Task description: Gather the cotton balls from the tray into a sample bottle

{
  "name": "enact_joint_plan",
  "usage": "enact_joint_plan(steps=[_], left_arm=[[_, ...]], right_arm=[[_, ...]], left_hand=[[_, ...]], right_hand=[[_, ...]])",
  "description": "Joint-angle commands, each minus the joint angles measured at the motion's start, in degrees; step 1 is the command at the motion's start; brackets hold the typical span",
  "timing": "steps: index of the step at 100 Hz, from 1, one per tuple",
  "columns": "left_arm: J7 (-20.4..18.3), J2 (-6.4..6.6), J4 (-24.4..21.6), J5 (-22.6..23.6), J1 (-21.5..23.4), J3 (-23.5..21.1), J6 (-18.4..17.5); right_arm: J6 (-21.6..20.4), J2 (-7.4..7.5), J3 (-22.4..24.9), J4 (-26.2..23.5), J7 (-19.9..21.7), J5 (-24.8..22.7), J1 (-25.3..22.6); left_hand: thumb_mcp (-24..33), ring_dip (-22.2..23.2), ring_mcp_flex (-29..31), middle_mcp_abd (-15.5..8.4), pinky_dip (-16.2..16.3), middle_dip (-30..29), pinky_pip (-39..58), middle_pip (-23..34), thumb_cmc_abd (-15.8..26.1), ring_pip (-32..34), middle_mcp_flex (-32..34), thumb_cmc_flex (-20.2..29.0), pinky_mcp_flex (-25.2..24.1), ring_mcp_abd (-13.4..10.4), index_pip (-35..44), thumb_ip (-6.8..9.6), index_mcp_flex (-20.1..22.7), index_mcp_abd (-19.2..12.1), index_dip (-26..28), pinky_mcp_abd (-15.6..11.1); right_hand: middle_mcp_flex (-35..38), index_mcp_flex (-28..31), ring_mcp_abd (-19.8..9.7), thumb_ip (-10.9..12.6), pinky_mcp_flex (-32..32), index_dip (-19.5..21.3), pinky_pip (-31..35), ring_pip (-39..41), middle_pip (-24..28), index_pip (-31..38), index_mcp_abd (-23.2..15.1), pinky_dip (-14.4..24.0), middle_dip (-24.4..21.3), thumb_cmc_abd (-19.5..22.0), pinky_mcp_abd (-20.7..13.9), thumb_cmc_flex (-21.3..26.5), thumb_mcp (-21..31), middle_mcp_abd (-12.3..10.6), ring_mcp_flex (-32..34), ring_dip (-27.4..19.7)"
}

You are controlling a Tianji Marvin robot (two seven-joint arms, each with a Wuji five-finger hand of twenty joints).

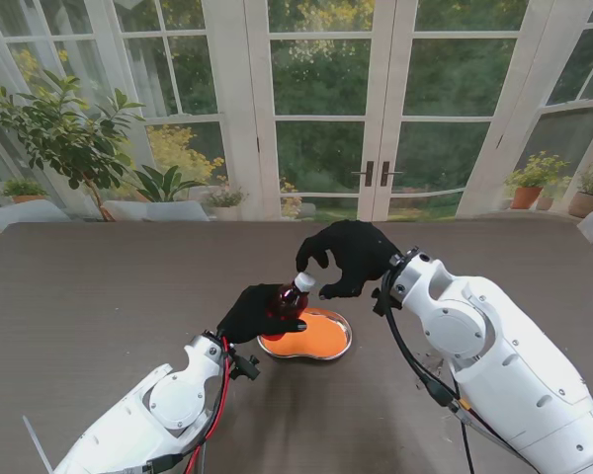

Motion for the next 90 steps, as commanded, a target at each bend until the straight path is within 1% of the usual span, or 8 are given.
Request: enact_joint_plan(steps=[1,4,28,32,38,45,67,90], left_arm=[[-0.99,-0.26,-0.03,-0.09,-0.05,0.00,-0.15],[-1.00,-0.26,-0.02,-0.09,-0.05,-0.01,-0.16],[-1.07,-0.26,-0.09,-0.27,0.04,-0.02,-0.07],[-1.09,-0.26,-0.07,-0.29,0.01,-0.01,-0.08],[-1.12,-0.27,-0.07,-0.37,-0.03,0.01,-0.10],[-1.10,-0.28,-0.03,-0.36,-0.08,0.03,-0.17],[-1.32,-0.19,-0.12,-0.41,-0.01,-0.09,-0.11],[-1.39,-0.16,-0.19,-0.40,0.01,-0.17,-0.14]], right_arm=[[-0.10,-0.31,-0.30,0.04,0.91,0.06,-0.03],[-0.04,-0.32,-0.34,0.04,0.98,0.22,-0.02],[0.31,-0.42,-0.56,0.14,0.87,0.66,0.05],[0.34,-0.47,-0.77,0.23,0.72,0.71,0.13],[0.30,-0.50,-1.17,0.38,0.55,0.53,0.35],[0.34,-0.54,-1.58,0.54,0.38,0.32,0.60],[0.89,-0.74,-2.52,0.87,-0.45,-0.08,1.16],[1.32,-0.90,-3.03,1.12,-1.14,-0.38,1.48]], left_hand=[[16.77,0.57,-0.36,-6.67,1.15,-0.04,2.07,1.72,12.85,0.40,4.60,9.48,-1.18,-0.78,7.16,-1.41,9.48,-16.45,0.07,-1.97],[16.79,0.58,-0.29,-6.67,1.16,-0.03,2.09,1.73,12.82,0.42,4.64,9.51,-1.15,-0.78,7.18,-1.40,9.50,-16.46,0.07,-1.97],[16.83,0.57,-0.39,-6.60,1.15,-0.05,2.08,1.70,12.83,0.37,4.62,9.48,-1.17,-0.71,7.20,-1.42,9.50,-16.44,0.08,-1.92],[16.86,0.58,-0.35,-6.51,1.15,-0.05,2.07,1.71,12.81,0.38,4.65,9.50,-1.17,-0.56,7.20,-1.41,9.50,-16.36,0.08,-1.91],[16.85,0.59,-0.36,-6.63,1.15,-0.05,2.06,1.73,12.81,0.39,4.68,9.48,-1.18,-0.58,7.22,-1.43,9.53,-16.28,0.09,-1.82],[16.87,0.58,-0.38,-6.60,1.16,-0.06,2.05,1.71,12.75,0.37,4.65,9.47,-1.19,-0.64,7.21,-1.44,9.51,-16.35,0.07,-1.76],[16.93,0.58,-0.41,-6.57,1.17,-0.06,2.05,1.72,12.77,0.36,4.66,9.45,-1.18,-0.66,7.20,-1.47,9.47,-16.30,0.04,-1.81],[16.95,0.59,-0.38,-6.67,1.17,-0.03,2.04,1.75,12.74,0.37,4.67,9.43,-1.18,-0.61,7.23,-1.49,9.47,-16.40,0.04,-1.82]], right_hand=[[0.78,2.03,-2.20,-2.24,0.79,-0.02,0.47,2.12,1.40,0.63,-0.28,0.62,0.82,-4.36,-0.99,-2.18,5.95,-1.45,1.00,1.33],[1.11,2.44,-1.83,-2.22,0.89,0.12,0.62,2.71,1.46,0.94,-0.19,0.66,0.85,-4.01,-0.88,-1.81,5.95,-1.39,0.94,1.53],[3.44,4.30,-1.89,-1.91,1.64,0.65,1.26,4.96,1.67,1.50,0.18,0.68,0.98,-2.18,-0.55,-0.72,5.62,-1.56,0.97,2.08],[3.81,4.79,-1.49,-1.81,1.66,0.72,1.37,5.43,1.68,1.61,0.56,0.68,1.02,-1.74,-0.35,-0.28,5.49,-1.43,0.92,2.19],[4.11,4.98,-1.77,-1.71,1.89,0.73,1.45,5.68,1.61,1.46,0.60,0.60,1.06,-1.21,-0.58,-0.30,5.39,-1.74,0.92,2.18],[4.24,5.01,-2.03,-1.62,1.96,0.70,1.53,5.90,1.58,1.31,0.74,0.57,1.09,-0.66,-0.52,0.05,5.34,-1.61,0.95,2.21],[5.15,5.86,-1.89,-1.34,2.39,0.82,1.96,6.93,1.74,1.45,0.97,0.54,1.24,0.77,-0.46,0.91,5.09,-1.64,0.94,2.47],[6.59,7.54,-1.83,-1.09,3.10,1.35,2.58,8.27,1.96,2.43,1.11,0.44,1.36,1.34,-0.28,1.80,5.04,-1.78,0.94,2.82]])
